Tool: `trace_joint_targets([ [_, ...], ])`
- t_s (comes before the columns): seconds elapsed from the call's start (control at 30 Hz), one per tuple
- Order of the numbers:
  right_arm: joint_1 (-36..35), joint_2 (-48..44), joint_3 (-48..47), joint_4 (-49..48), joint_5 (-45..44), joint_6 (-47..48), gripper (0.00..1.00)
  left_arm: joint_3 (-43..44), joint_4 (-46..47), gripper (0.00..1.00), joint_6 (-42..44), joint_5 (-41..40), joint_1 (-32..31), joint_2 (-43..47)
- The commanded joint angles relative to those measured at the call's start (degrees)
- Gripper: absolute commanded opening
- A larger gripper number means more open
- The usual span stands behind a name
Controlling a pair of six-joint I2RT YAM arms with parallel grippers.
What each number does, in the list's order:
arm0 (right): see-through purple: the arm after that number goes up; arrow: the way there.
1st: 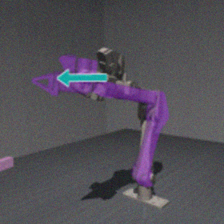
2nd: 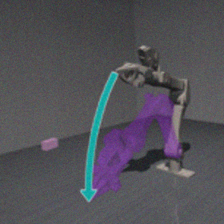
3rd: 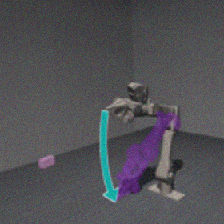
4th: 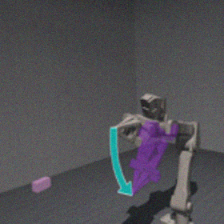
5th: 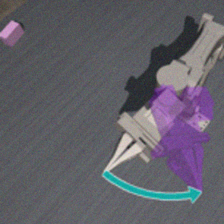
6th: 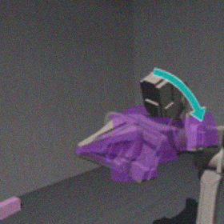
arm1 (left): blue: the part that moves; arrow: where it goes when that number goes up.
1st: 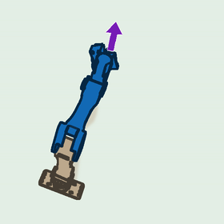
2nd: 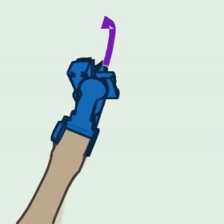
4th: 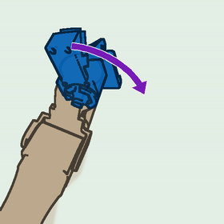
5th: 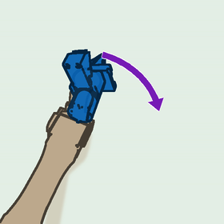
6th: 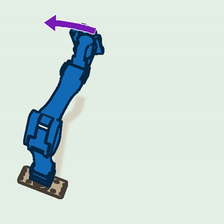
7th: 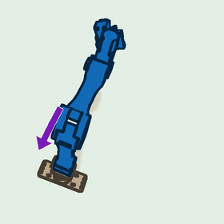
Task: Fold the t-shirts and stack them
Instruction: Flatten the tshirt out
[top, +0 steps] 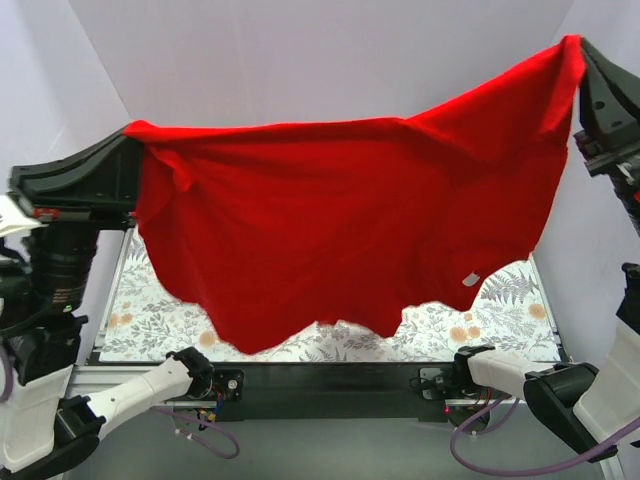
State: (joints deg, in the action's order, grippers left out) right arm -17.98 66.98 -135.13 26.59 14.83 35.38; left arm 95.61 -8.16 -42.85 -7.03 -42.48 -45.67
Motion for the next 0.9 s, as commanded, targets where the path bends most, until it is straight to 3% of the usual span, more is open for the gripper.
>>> trace_joint_targets([
  [0.0,0.49,3.15,5.46,-2.51,1.25,-2.94,0.01,-6.64,-0.36,0.00,0.23,-2.98,0.20,-1.62],
  [0.13,0.49,5.52,13.38,-2.86,2.39,-3.21,0.01,-20.17,1.04,0.00,-1.70,-12.97,0.20,-0.56],
  [0.27,0.49,10.52,23.40,-4.88,2.57,-3.21,0.01,-38.01,9.71,0.00,-3.38,-24.83,0.29,1.02],
  [0.33,0.49,13.16,28.92,-7.68,2.66,-3.82,0.01,-46.72,13.16,0.00,-3.90,-28.29,1.08,-0.37],
  [0.4,0.40,17.73,31.93,-11.10,3.54,-5.92,0.01,-51.03,15.72,0.00,-6.44,-27.35,6.42,-3.27],
  [0.43,0.40,19.83,32.82,-11.73,4.06,-6.45,0.01,-51.40,15.29,0.00,-8.98,-24.03,9.84,-7.37],
  [0.47,0.23,24.47,32.65,-12.26,4.15,-7.16,0.01,-51.49,14.67,0.00,-15.18,-16.78,17.88,-9.59],
  [0.57,0.05,34.66,30.12,-14.54,3.11,-10.06,0.01,-50.88,17.90,0.00,-21.73,-9.69,27.76,-20.02],
  [0.77,-0.83,50.85,24.04,-19.55,-2.42,-8.75,0.01,-37.03,15.83,0.00,-23.24,2.00,33.33,-46.38],
  [0.87,-1.36,55.26,21.93,-21.22,-5.24,-8.74,0.01,-31.65,14.85,0.00,-22.80,5.09,34.65,-53.10],
])
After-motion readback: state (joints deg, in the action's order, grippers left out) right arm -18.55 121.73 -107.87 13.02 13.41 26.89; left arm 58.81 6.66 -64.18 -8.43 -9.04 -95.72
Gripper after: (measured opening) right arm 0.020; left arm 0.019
